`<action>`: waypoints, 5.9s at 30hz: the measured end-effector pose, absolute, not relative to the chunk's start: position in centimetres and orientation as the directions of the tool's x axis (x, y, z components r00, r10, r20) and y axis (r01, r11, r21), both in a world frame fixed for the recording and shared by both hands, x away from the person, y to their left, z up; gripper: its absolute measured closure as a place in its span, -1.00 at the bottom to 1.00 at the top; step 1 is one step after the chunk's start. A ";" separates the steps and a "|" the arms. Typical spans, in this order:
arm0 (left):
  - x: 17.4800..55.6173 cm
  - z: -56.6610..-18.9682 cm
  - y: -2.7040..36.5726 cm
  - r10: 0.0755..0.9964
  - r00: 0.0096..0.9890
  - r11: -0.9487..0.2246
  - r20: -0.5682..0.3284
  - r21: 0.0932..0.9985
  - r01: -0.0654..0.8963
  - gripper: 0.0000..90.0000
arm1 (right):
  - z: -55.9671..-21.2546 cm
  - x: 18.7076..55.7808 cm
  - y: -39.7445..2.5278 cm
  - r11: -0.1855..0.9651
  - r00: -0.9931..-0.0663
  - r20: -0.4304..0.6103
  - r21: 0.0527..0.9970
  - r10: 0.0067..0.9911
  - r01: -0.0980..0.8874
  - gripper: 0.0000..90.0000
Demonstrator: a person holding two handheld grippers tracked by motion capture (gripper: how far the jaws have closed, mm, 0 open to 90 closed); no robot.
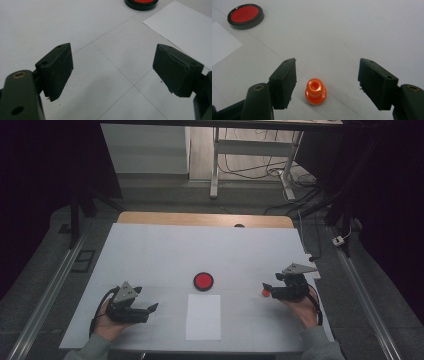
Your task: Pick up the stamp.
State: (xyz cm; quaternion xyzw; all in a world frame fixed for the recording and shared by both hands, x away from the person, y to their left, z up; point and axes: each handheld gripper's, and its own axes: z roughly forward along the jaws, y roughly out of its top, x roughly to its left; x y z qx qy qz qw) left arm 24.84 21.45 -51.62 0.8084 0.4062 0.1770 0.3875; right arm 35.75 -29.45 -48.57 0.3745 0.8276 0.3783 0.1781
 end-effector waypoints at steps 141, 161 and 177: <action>25.1 -51.8 21.2 0.796 0.605 -0.376 -0.024 0.764 0.524 -0.62 | -45.0 31.9 -22.8 0.306 -0.807 0.041 0.913 0.590 0.270 0.60; 25.1 -51.9 21.2 0.794 0.607 -0.379 -0.022 0.763 0.524 -0.62 | -45.4 31.5 -20.7 0.332 -0.833 0.032 0.908 0.552 0.254 0.60; 25.2 -51.9 21.1 0.794 0.607 -0.377 -0.024 0.763 0.524 -0.62 | -45.8 31.0 -18.4 0.338 -0.858 0.041 0.909 0.513 0.245 0.60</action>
